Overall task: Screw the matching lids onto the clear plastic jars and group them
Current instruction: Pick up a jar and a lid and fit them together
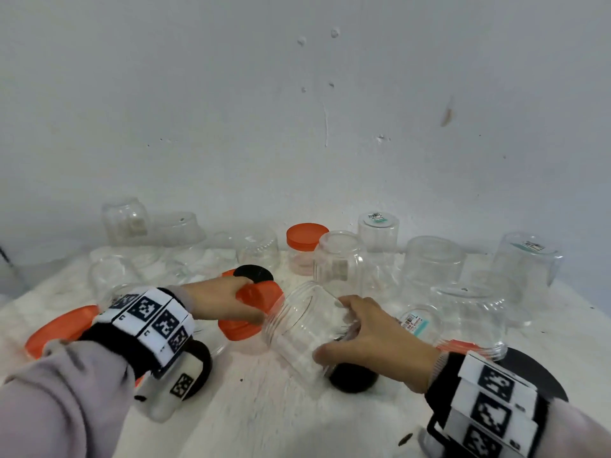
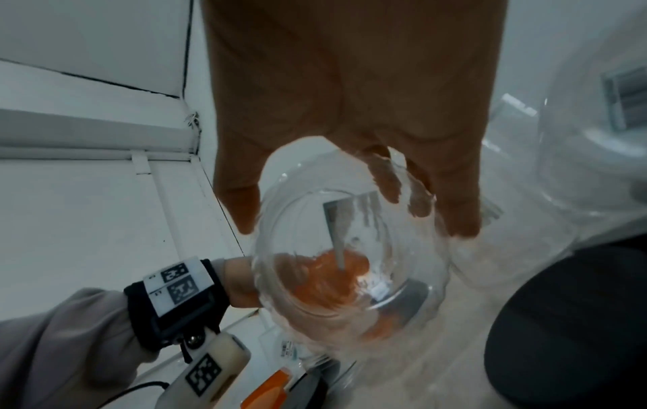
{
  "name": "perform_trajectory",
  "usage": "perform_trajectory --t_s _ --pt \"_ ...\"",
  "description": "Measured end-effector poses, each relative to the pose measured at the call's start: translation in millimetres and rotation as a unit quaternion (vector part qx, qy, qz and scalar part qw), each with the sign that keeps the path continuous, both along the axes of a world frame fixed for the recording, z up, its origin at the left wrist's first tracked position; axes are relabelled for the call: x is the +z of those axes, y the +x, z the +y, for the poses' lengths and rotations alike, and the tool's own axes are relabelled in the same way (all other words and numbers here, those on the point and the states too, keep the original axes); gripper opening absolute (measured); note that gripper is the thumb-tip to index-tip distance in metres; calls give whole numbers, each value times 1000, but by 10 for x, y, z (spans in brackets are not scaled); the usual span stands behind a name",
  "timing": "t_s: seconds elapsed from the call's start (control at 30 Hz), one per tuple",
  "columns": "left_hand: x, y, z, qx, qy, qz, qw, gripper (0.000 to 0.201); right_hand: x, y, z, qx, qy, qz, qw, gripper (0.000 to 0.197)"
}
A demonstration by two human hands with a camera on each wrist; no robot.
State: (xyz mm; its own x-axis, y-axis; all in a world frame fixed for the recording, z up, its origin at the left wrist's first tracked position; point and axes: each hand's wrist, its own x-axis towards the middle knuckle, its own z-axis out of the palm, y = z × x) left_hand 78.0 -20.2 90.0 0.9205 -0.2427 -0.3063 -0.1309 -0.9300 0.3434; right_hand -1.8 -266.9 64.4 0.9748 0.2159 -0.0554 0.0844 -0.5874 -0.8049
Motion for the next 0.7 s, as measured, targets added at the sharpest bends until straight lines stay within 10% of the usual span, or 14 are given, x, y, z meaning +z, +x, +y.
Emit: perform_trajectory --t_s 0.17,0.4,0.7 --pt "157 -102 173 58 -116 -49 990 52 -127 63 154 17 7 39 999 103" --pt "207 -201 219 71 -170 -80 980 143 -213 85 418 54 -86 62 993 109" --pt "121 -274 184 13 -136 -61 989 105 -348 193 609 64 -80 56 993 102"
